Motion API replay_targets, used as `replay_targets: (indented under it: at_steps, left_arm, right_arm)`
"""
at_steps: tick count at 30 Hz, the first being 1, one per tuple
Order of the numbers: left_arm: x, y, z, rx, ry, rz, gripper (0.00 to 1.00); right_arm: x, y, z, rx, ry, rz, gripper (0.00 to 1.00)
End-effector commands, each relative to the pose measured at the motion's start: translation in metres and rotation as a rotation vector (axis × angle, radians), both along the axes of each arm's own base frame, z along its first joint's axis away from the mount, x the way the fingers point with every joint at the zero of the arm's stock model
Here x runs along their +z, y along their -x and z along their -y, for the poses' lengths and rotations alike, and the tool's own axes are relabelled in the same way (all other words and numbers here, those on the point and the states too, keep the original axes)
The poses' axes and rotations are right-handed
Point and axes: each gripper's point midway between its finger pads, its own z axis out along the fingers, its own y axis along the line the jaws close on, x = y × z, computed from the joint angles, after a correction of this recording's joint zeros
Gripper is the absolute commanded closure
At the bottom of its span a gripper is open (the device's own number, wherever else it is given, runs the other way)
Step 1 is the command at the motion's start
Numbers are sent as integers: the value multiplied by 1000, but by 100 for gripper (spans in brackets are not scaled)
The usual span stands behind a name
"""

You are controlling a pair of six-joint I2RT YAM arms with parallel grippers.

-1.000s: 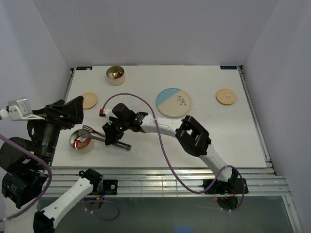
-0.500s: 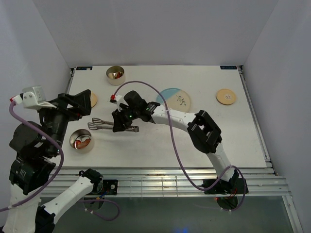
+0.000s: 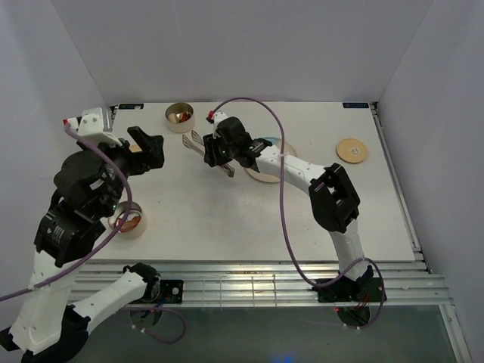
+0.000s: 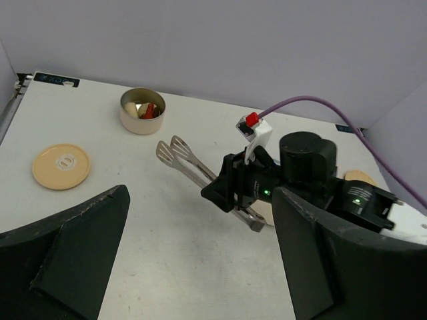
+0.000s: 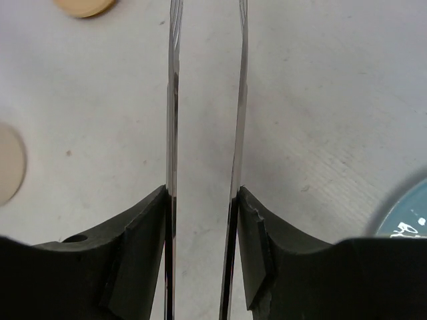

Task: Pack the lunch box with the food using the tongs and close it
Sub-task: Place the fake food in the packing box.

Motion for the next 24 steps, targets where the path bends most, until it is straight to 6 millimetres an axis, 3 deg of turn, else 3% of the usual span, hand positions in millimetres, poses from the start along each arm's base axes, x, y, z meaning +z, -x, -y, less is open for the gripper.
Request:
replay_targets:
  at_steps: [1, 5, 11, 17, 21, 24]
  left_arm:
    - [13, 25, -21, 24, -2, 44, 2]
    - [11, 35, -21, -8, 5, 49, 2]
    - [7, 48, -17, -61, 30, 60, 2]
    - [5, 52, -14, -83, 57, 64, 2]
    - [-2, 43, -6, -90, 66, 44, 2]
    - [-7, 37, -1, -96, 70, 30, 2]
  right_arm:
    - [-4, -40, 7, -244, 49, 50, 51]
    - [-21, -70, 10, -375, 81, 88, 51]
    - [-64, -87, 29, -513, 162, 75, 51]
    - [-95, -84, 37, -550, 220, 54, 47]
    - [-104, -79, 40, -564, 254, 72, 41]
    - [-105, -76, 40, -560, 245, 70, 42]
